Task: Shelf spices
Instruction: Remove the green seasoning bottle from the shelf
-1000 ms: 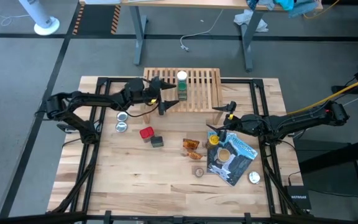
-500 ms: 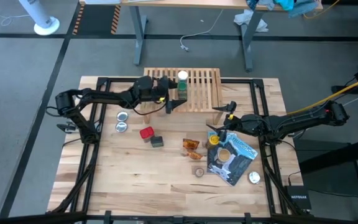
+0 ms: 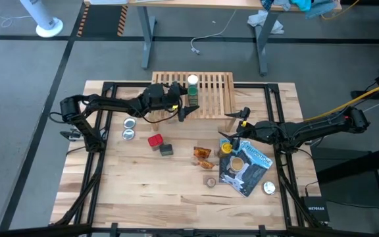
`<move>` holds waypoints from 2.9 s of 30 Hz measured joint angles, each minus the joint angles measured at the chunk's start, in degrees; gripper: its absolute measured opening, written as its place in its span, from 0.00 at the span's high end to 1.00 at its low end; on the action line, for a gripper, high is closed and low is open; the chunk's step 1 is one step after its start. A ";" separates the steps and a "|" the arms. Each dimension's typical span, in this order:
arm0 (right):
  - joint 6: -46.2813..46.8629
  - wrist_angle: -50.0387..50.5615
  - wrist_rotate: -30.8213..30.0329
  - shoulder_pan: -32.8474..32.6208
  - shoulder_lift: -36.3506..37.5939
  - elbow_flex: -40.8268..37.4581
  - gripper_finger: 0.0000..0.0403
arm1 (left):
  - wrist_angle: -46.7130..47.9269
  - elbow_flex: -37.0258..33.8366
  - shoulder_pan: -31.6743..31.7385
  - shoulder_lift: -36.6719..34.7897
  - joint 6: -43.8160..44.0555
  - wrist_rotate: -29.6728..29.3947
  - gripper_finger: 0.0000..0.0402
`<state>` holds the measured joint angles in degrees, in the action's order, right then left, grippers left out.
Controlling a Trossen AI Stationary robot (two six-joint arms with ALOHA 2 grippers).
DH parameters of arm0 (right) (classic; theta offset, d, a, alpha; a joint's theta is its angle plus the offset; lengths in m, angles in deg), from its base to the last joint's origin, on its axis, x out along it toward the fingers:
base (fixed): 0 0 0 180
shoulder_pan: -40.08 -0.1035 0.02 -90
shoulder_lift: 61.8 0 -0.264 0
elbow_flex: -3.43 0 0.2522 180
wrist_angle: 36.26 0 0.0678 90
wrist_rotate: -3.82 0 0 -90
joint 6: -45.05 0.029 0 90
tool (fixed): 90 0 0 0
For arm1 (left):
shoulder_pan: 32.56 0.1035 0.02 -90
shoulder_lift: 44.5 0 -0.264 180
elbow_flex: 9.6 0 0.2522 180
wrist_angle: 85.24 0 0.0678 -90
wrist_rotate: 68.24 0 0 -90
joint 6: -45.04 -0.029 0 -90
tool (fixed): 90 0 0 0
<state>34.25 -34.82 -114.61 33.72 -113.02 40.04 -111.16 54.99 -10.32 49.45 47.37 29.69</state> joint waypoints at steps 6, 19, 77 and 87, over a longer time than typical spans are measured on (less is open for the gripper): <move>0.00 0.02 0.00 0.00 0.00 0.00 0.03 | 0.01 0.00 -0.15 0.00 -0.41 -0.11 0.14; 0.00 0.07 0.00 -0.01 0.00 0.00 0.03 | 0.15 0.00 -1.06 0.00 -1.16 -0.11 0.50; 0.00 0.47 0.57 -0.01 0.02 0.00 0.03 | 69.37 -9.54 -47.01 -30.37 43.87 -64.70 0.52; 0.01 0.46 0.59 -0.01 0.02 0.00 0.03 | 69.10 -22.89 -58.03 -38.14 57.84 -73.86 0.50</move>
<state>34.26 -34.36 -114.02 33.71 -113.01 40.04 -42.05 32.10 -68.35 11.32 105.20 -44.17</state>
